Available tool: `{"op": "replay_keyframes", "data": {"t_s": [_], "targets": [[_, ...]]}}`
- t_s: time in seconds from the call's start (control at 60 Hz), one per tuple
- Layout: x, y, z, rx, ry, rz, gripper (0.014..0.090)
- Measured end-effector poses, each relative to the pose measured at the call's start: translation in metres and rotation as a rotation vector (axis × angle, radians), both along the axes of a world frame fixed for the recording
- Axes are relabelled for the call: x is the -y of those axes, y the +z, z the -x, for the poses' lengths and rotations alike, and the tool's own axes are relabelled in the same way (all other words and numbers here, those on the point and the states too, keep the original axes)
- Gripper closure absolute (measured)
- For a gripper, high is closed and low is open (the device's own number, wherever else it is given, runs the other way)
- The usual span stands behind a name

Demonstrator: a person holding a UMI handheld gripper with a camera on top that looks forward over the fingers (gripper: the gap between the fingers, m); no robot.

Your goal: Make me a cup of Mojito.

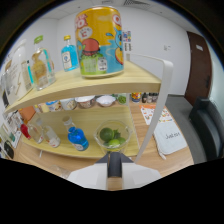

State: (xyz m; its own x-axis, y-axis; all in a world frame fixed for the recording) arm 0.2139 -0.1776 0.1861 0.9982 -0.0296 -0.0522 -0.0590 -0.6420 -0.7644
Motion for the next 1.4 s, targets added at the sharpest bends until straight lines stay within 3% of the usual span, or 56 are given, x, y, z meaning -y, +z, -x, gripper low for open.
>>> {"op": "replay_keyframes", "data": {"t_s": [0.35,0.617,0.783,1.067,1.4], "targets": [[0.066,-0.023,0.057,-0.034,-0.036,-0.001,0.0885],[0.081,-0.049,0.073,0.123,-0.049,-0.015,0.0886],[0.079,-0.036,0.072,0.345,-0.024,-0.068,0.0886],[0.066,-0.002,0.069,0.835,0.154,-0.147,0.0885],[0.049,0.016,0.091,1.291,0.478,-0.202,0.0886]]}}
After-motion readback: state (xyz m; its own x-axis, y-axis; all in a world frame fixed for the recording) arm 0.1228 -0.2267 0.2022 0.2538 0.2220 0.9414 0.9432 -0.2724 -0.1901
